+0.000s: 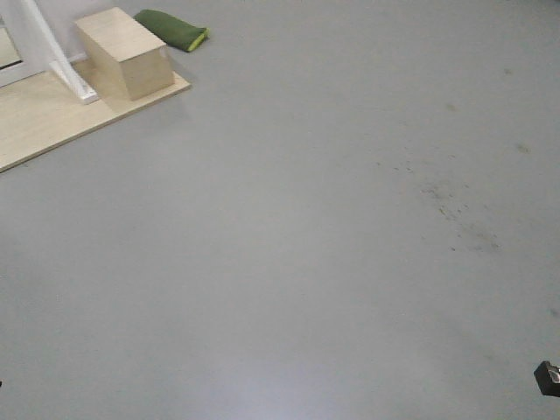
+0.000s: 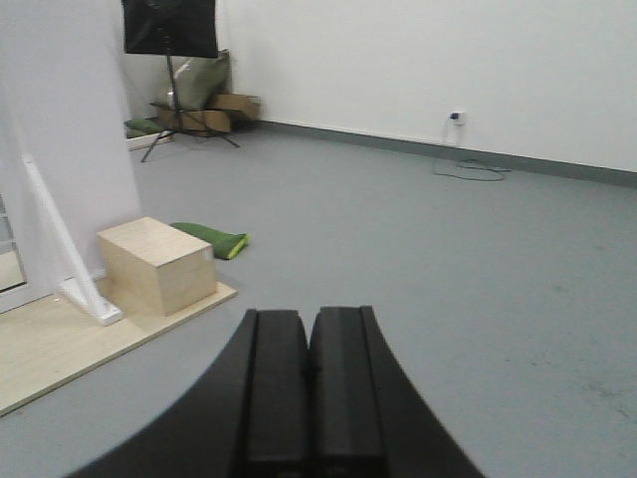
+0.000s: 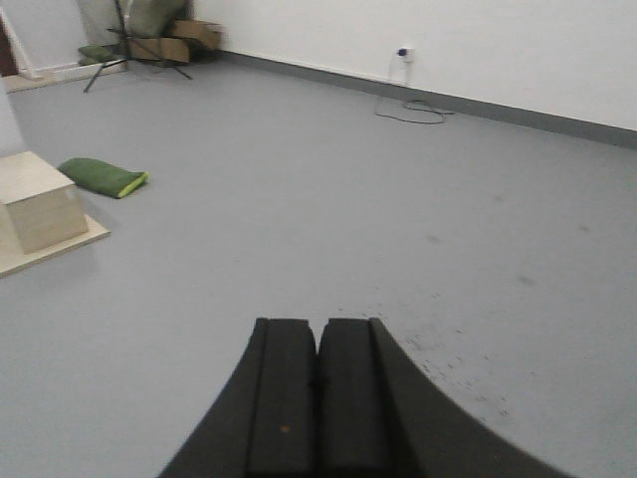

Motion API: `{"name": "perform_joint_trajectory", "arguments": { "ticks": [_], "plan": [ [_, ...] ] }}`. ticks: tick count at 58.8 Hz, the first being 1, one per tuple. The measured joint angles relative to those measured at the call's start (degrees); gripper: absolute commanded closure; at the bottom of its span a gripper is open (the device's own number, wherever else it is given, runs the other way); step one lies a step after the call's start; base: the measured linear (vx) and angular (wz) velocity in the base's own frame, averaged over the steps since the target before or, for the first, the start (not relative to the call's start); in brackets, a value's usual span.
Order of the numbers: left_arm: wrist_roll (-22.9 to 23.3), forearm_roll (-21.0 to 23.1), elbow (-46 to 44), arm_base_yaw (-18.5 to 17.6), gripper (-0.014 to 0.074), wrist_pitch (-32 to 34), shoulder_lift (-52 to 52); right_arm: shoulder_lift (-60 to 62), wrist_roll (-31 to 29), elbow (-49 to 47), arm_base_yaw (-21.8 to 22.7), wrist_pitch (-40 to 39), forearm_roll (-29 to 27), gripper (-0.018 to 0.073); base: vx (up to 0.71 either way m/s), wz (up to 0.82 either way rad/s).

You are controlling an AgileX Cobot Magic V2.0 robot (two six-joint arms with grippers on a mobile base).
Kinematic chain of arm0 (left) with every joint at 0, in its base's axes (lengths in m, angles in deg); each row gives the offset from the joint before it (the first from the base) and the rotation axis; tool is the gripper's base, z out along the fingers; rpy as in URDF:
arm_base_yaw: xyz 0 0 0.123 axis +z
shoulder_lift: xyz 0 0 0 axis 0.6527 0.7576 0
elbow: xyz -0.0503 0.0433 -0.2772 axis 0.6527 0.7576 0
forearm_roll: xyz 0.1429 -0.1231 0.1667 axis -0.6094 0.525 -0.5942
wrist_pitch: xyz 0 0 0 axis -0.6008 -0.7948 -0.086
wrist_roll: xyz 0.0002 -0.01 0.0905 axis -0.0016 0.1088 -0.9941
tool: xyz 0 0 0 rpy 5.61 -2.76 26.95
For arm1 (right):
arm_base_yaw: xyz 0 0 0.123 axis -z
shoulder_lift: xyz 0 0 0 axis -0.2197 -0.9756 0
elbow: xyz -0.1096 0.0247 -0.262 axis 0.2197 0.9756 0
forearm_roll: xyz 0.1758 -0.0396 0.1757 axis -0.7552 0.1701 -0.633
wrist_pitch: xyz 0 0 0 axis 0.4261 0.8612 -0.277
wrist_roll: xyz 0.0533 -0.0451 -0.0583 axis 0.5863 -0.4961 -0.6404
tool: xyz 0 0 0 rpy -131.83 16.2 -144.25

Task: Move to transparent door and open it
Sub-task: 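Turn and drive the base up to the white-framed glass sliding door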

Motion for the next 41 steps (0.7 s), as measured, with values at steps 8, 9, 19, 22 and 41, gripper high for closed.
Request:
{"name": "perform_joint_trajectory", "arguments": {
  "ticks": [8,9,19,22,41],
  "plan": [
    [0.0,0.0,0.0,0.0,0.0602,0.0,0.0,0.0,0.0,0.0,0.0,0.0,0.0,0.0567,0.61,0.67],
    [0.0,0.0,0.0,0.0,0.0602,0.0,0.0,0.0,0.0,0.0,0.0,0.0,0.0,0.0567,0.61,0.66],
    [0.0,0.0,0.0,0.0,0.0602,0.0,0.0,0.0,0.0,0.0,0.0,0.0,0.0,0.0567,0.62,0.62],
    [0.0,0.0,0.0,0.0,0.0602,0.0,0.0,0.0,0.0,0.0,0.0,0.0,0.0,0.0567,0.61,0.59],
    [0.0,0.0,0.0,0.0,0.0602,-0.05,0.0,0.0,0.0,0.0,0.0,0.0,0.0,0.0567,0.61,0.55]
  ]
}}
